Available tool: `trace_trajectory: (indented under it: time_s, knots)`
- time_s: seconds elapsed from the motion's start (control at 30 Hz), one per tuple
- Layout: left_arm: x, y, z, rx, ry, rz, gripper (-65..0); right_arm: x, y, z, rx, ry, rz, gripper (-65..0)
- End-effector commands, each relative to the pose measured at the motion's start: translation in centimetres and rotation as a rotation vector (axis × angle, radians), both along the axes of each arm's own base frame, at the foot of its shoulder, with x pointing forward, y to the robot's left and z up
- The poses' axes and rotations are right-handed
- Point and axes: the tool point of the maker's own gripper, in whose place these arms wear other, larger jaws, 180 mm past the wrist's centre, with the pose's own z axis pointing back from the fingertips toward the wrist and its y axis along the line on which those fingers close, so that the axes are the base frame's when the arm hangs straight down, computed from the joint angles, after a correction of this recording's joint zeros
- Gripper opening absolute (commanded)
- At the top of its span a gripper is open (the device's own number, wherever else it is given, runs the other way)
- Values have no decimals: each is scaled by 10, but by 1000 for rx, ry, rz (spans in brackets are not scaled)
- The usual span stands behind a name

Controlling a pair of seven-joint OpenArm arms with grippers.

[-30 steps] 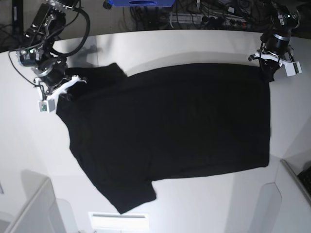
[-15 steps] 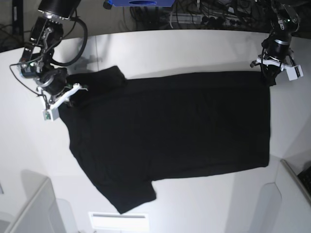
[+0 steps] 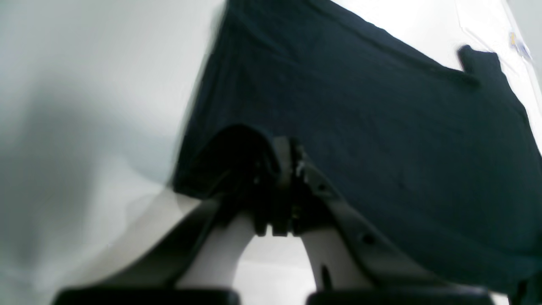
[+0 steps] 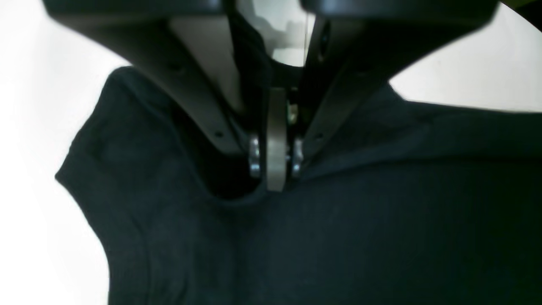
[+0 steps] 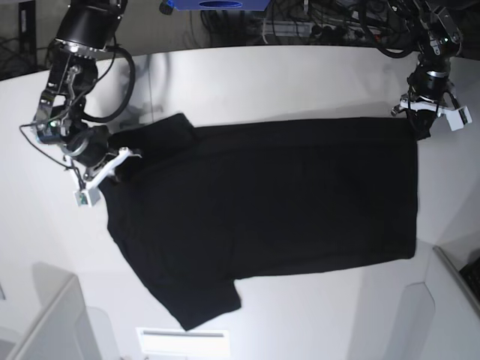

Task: Fold the T-shirt properly
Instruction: 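Lift the shoulder corners and pull them apart to stretch the shirt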

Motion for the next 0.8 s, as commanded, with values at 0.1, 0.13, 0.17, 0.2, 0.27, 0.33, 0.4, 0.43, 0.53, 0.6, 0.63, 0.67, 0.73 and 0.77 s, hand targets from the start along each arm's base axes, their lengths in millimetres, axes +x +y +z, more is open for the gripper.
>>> trace_trajectory:
  time_s: [0.1,0.13,0.17,0.2,0.27,0.33,0.4,0.43,0.53,0.6,0.63,0.67,0.73,0.77]
  knots:
    - [12,0,13,7,-40,-18,-650,15,-7,9,2,-37,-11,-650]
    - [15,-1,14,5,-39,-22,-650,16,-7,9,2,-37,-10,-650]
    - [17,-1,15,5,-33,-29,-650,17,-8,8,3,-35,-11,-650]
    - [19,-1,14,4,-24,-34,-650,18,-8,8,4,-35,-11,-650]
    - [21,1,13,30,-6,-35,-650,21,-8,10,5,-40,-12,-650]
    - [24,4,12,66,10,-33,-650,24,-8,12,7,-46,-12,-650]
    - [28,5,13,82,11,-32,-650,25,-8,13,8,-48,-13,-650]
    - [28,5,13,84,13,-31,-650,27,-8,14,9,-51,-13,-650]
    - [32,5,16,90,5,-30,-650,32,-7,16,12,-56,-12,-650]
    - [34,6,17,92,-1,-30,-650,35,-7,15,19,-51,-14,-650]
    - [34,6,18,92,-3,-30,-650,37,-7,13,23,-48,-15,-650]
    - [38,6,20,92,-13,-30,-650,38,-7,12,28,-44,-16,-650]
    - [40,6,19,85,-13,-27,-650,39,-6,10,34,-38,-18,-650]
    - [40,7,16,78,-9,-24,-650,41,-5,12,39,-42,-18,-650]
